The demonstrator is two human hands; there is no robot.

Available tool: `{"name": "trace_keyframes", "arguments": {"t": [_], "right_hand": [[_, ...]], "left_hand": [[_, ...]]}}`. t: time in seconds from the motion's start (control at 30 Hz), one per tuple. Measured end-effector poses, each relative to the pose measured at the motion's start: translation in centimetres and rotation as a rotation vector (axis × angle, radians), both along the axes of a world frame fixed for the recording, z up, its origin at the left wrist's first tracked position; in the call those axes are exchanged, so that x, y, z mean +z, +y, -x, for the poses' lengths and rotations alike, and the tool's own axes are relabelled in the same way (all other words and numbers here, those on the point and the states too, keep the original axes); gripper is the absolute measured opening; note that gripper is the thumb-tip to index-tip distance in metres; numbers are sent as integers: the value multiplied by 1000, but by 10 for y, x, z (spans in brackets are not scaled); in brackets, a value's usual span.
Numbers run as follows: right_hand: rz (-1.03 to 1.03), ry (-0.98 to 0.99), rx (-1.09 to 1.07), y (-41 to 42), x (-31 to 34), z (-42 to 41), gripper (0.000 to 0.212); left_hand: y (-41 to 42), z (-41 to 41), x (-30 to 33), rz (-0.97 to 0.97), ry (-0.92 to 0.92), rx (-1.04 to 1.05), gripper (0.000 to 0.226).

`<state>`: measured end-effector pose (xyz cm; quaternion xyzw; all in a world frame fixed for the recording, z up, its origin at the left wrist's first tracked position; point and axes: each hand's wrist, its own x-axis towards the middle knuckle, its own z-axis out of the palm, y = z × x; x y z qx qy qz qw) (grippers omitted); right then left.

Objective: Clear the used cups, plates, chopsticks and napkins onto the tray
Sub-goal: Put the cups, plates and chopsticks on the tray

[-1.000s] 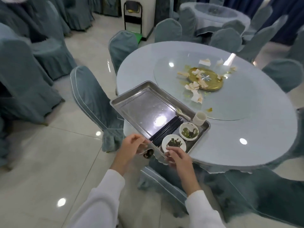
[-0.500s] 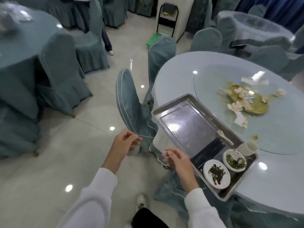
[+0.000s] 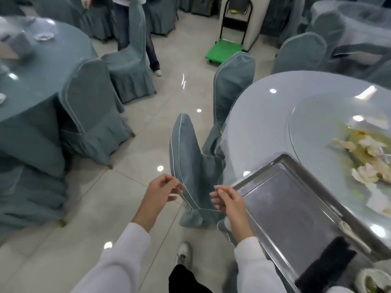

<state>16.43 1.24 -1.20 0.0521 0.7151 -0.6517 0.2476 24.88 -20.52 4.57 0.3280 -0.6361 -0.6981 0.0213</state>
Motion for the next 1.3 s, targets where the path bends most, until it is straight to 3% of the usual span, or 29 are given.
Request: {"name": "trace_keyframes", "arguments": {"t": [0.43,0.73,0.97,1.3], "right_hand": [[-1,7,-38,-129,20,136,19],[19,-8,-248,-235,4,220,19],[-29,37,-401,-304,24,283,19],[-71,14,-512,-343,19,355,18]], "left_hand": [[-140,151,17,-10,14,7,14],[-270,259,-11,-124,5,-47,11],[-359,348,7,-126,41,-256,13],[-399,461,-15,-76,6,-419,15]]}}
